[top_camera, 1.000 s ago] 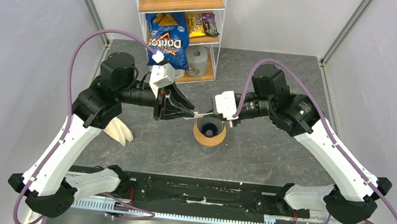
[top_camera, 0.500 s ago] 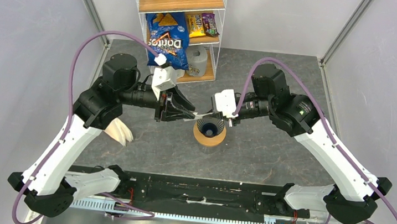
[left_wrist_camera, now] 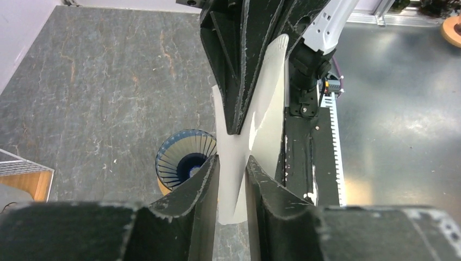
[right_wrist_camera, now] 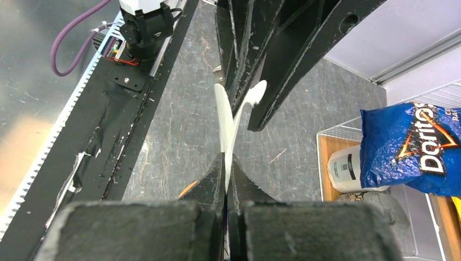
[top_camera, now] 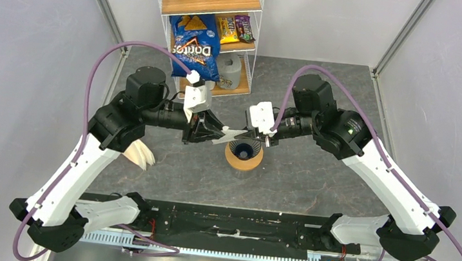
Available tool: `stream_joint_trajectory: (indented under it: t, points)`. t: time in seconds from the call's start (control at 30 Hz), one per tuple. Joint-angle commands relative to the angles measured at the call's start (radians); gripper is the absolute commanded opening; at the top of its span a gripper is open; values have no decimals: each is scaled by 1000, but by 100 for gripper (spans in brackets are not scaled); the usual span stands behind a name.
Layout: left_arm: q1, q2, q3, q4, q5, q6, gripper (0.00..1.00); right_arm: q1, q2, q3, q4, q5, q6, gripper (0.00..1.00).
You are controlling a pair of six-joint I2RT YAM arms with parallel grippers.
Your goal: Place the coffee filter in the dripper
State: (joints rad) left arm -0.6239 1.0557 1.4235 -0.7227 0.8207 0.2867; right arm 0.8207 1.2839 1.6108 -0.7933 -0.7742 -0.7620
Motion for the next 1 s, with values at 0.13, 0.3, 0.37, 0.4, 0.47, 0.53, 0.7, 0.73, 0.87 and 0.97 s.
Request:
stream_joint_trajectory:
  t: [0.13, 0.3, 0.37, 0.4, 0.47, 0.53, 0.7, 0.73, 0.87, 0.97]
  points:
    - [-3, 0, -17, 97, -14, -101, 2, 11, 2, 46, 44, 7, 74, 9]
    - [21, -34, -46, 150, -32, -198, 2, -1, -32, 36, -29, 169, 105, 43]
    - [31, -49, -60, 190, 1, -236, 2, -12, -52, 15, -36, 181, 129, 45]
    - [30, -50, -61, 200, 17, -251, 2, -13, -57, 6, -38, 180, 136, 44]
    - [33, -46, -59, 220, 24, -277, 2, -18, -58, 2, -45, 181, 148, 38]
    - [44, -45, -60, 229, 30, -277, 2, -23, -56, 4, -64, 182, 154, 34]
    - [50, -47, -71, 255, 36, -309, 2, -27, -61, 9, -80, 144, 153, 8]
    - [50, -45, -76, 264, 39, -312, 2, -28, -58, 14, -76, 135, 156, 3]
    - [43, -37, -77, 246, 92, -256, 33, -28, -27, 56, -82, 82, 178, 0]
    - [39, -34, -75, 222, 81, -203, 43, -27, -12, 80, -97, 31, 192, 0]
